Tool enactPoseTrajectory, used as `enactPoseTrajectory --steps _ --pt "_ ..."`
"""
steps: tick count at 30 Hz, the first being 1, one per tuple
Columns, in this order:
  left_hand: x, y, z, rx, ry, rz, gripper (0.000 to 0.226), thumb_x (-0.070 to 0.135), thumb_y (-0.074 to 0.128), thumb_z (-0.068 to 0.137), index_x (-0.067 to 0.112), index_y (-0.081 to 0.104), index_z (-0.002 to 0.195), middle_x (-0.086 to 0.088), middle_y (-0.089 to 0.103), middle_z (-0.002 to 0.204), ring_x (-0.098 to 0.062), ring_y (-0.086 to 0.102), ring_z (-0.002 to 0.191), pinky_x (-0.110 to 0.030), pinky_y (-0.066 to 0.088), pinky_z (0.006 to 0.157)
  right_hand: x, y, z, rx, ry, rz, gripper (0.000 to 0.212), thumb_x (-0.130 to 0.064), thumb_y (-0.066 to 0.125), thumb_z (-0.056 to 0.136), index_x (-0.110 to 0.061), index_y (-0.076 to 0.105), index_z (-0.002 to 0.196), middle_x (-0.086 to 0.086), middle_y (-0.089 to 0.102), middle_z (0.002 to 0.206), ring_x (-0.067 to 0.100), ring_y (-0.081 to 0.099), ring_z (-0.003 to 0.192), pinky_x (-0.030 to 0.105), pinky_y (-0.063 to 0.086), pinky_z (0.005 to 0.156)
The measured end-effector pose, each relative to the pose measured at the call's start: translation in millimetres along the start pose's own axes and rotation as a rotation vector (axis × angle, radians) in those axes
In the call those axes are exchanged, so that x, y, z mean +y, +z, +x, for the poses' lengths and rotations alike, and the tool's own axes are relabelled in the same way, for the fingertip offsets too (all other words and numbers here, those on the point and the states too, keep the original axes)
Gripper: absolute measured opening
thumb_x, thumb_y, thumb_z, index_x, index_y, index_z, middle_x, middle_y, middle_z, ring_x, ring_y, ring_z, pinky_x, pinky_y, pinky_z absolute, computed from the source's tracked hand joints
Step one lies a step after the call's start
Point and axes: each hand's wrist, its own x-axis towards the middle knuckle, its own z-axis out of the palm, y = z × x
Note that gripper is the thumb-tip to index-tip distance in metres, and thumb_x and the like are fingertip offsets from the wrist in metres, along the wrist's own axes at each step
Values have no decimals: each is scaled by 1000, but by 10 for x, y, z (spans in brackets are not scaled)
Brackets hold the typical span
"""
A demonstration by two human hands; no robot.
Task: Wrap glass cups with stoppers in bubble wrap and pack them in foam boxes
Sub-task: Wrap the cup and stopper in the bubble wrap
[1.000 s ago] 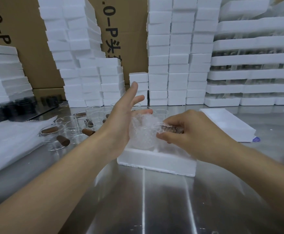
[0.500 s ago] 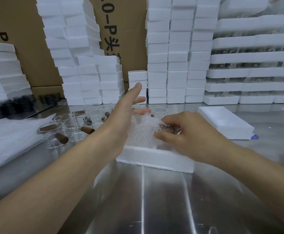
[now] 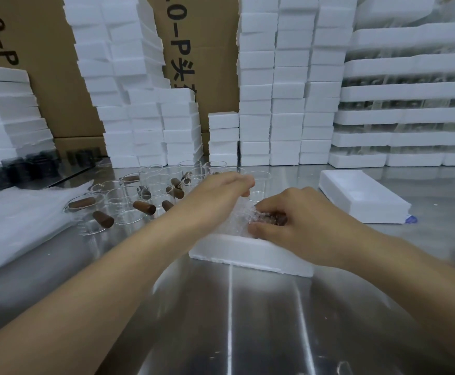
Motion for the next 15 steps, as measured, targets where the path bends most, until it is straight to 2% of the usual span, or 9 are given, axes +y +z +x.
enactPoseTrajectory --steps 4,7,9,12,14,15 --pt "-64 -68 14 -65 34 105 38 62 48 107 39 76 118 24 73 116 5 62 114 -23 43 85 -14 -22 -12 -26 14 -7 45 -50 65 96 -18 52 67 -7 52 54 14 46 55 36 39 56" --pt "-143 -72 23 -77 139 267 49 67 42 107 34 78 114 13 75 123 -4 64 119 -18 43 95 -7 -29 -9 -21 38 -25 41 -50 65 96 -21 55 69 -7 55 55 13 50 56 39 45 59" --pt "-162 -62 29 -10 162 323 54 71 38 107 36 79 113 18 73 122 -4 61 119 -12 36 89 16 -44 -6 -10 66 -38 38 -47 65 94 -19 54 70 -4 56 58 15 54 61 46 53 66" --pt "-145 -62 24 56 162 336 54 71 37 107 36 79 110 22 71 120 -4 59 118 -11 34 86 21 -105 -18 -13 93 -45 26 -50 59 84 -26 65 88 -6 69 79 17 65 82 48 57 79" --pt "-137 -48 -3 36 194 361 56 65 38 110 28 79 112 9 77 117 -12 65 115 -18 43 93 -20 -160 -36 -18 123 2 45 -59 49 73 -38 67 108 -14 73 100 13 66 100 45 56 90" --pt "-130 -42 -19 2 209 390 58 61 37 111 19 77 114 -2 78 117 -18 67 115 -27 48 99 -25 -172 -43 -10 123 26 50 -63 45 70 -43 65 112 -17 72 105 11 65 103 45 55 92"
